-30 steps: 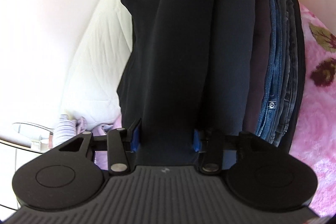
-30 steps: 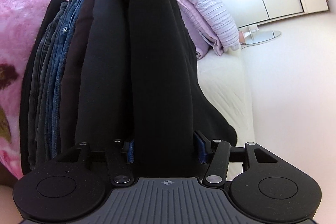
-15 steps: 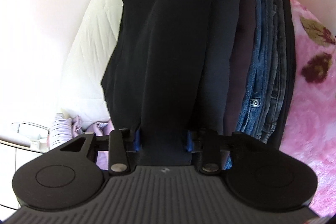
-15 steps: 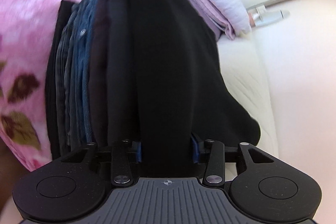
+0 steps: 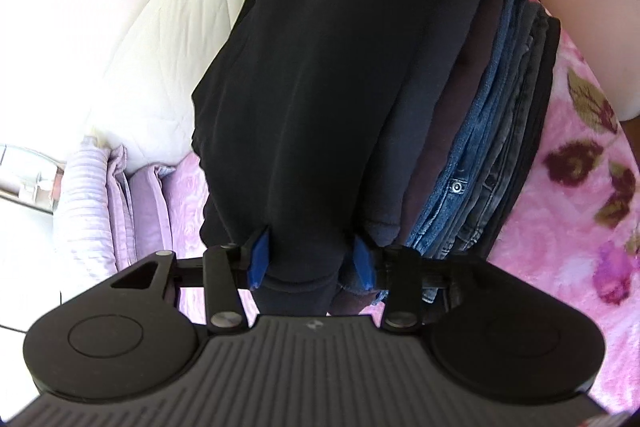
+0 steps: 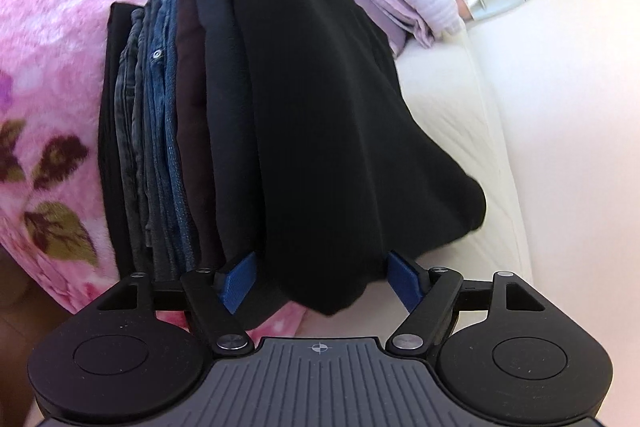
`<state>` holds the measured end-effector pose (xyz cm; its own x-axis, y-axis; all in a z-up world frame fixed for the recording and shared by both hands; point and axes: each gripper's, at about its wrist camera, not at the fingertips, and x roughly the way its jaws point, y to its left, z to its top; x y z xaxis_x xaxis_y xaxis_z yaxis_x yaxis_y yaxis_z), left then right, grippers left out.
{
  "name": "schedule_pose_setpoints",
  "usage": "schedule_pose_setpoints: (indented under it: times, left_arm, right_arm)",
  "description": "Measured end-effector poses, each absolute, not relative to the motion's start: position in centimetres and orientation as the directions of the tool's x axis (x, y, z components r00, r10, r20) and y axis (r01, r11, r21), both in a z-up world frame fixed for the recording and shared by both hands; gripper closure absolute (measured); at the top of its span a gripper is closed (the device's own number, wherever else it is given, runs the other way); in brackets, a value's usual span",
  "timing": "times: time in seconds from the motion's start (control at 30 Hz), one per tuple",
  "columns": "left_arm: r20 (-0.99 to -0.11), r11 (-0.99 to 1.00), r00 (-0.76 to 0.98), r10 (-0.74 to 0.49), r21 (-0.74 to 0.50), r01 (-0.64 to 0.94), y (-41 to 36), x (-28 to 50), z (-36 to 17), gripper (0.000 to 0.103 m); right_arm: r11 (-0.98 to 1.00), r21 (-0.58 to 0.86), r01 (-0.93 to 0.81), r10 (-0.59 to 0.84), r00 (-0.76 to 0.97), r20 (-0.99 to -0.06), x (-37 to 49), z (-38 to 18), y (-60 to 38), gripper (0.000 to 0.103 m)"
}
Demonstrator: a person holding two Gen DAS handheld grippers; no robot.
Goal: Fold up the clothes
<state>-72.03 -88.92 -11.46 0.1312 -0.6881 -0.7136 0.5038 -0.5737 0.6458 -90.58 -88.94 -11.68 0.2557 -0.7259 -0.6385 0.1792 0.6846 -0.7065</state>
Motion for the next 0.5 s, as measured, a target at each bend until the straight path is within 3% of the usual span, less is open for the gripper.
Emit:
schedule_pose_setpoints:
  times: [0.17, 0.23, 0.33, 0.4, 0.5]
  left_arm:
    - [-0.732, -0.477, 0.148, -0.665, 0.568, 0.67, -86.6, -69.3, -7.7, 0.062]
    - [-0.749, -0.417, 0.14, -0.648, 0.502, 0.758, -85.9, -68.6, -6.2, 0.057]
    - [-0.769, -0.309, 0.096, -0.632, 0.364, 0.879, -84.9, -67.7, -6.1, 0.047]
    - [-0.772, -0.271, 0.057, -0.634, 0.29, 0.918, -83.6, -67.2, -5.5, 0.033]
    - [-0.773, -0.253, 0.007, -0.634, 0.215, 0.943, -81.3, -67.1, -4.2, 0.019]
  right_arm:
    - [0.699, -0.583, 0.414, -0.692, 0.185, -0.698, -91.7, -10.0, -88.7, 0.026]
    - [0.68, -0.501, 0.536, -0.664, 0.162, -0.73, -92.4, -9.1, -88.4, 0.026]
    - [0.597, -0.301, 0.744, -0.596, 0.16, -0.787, -93.9, -7.4, -87.7, 0.025]
    - [0.481, -0.15, 0.864, -0.559, 0.17, -0.812, -95.1, -5.9, -86.9, 0.007]
    - [0.261, 0.068, 0.963, -0.528, 0.202, -0.825, -96.2, -4.0, -84.9, 0.003]
